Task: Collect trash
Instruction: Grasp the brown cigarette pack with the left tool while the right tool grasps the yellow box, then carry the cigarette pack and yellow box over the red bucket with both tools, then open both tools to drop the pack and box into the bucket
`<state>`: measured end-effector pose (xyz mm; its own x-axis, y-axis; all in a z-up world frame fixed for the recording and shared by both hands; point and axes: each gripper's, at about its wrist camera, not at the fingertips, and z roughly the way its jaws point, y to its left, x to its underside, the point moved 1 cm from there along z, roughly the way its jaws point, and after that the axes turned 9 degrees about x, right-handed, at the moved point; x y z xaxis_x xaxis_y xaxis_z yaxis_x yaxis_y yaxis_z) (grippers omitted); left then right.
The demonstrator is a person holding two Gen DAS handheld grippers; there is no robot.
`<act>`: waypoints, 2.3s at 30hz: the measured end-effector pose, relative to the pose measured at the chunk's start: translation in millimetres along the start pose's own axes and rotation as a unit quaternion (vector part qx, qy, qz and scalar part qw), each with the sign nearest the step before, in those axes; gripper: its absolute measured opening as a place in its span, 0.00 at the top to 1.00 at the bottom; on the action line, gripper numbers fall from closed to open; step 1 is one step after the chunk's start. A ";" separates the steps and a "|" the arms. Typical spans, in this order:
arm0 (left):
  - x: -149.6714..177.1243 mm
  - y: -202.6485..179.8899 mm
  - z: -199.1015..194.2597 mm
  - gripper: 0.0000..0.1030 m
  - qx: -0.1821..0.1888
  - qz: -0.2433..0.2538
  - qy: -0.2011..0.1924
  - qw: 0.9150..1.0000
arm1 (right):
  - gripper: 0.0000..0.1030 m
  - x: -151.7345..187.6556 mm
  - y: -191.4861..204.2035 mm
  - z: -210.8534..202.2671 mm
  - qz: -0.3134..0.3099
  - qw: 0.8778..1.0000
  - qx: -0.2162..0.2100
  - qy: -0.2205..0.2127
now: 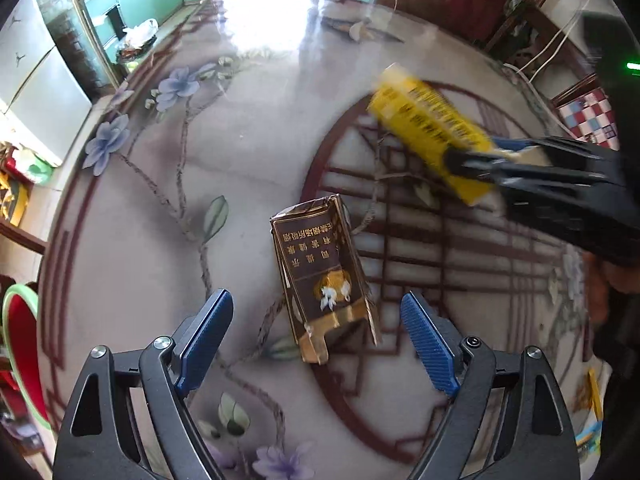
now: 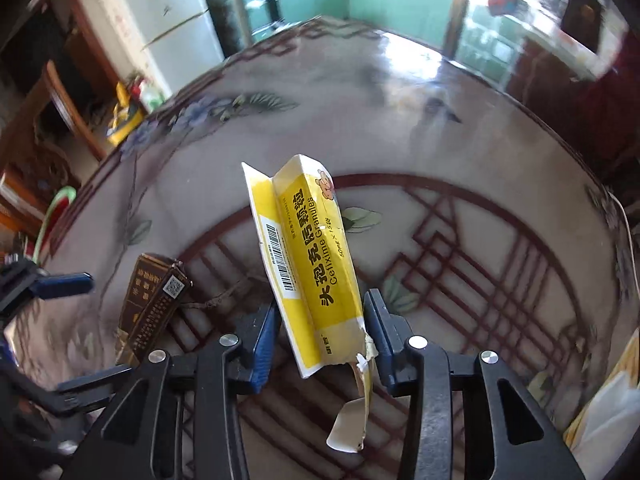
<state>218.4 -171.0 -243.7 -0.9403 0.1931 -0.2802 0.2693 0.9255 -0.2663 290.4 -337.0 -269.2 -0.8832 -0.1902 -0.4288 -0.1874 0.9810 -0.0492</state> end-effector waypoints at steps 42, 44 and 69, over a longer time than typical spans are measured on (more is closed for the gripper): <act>80.5 52.6 -184.8 0.63 -0.024 0.018 -0.182 0.983 | 0.61 88.5 112.3 -216.1 0.156 0.975 0.002 -0.158; 88.7 74.2 -189.8 0.63 -0.035 -0.004 -0.183 0.982 | 0.61 86.6 137.1 -214.2 0.138 0.979 -0.015 -0.151; 173.7 374.5 -222.8 0.58 -0.107 -0.174 -0.158 0.966 | 0.54 24.7 505.5 -96.1 -0.055 0.990 -0.127 -0.019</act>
<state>109.6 281.8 -186.6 -0.8463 -0.2206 -0.4849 -0.1333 0.9690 -0.2082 132.5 150.7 -218.0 -0.8350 -0.2894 -0.4679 -0.3884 0.9124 0.1290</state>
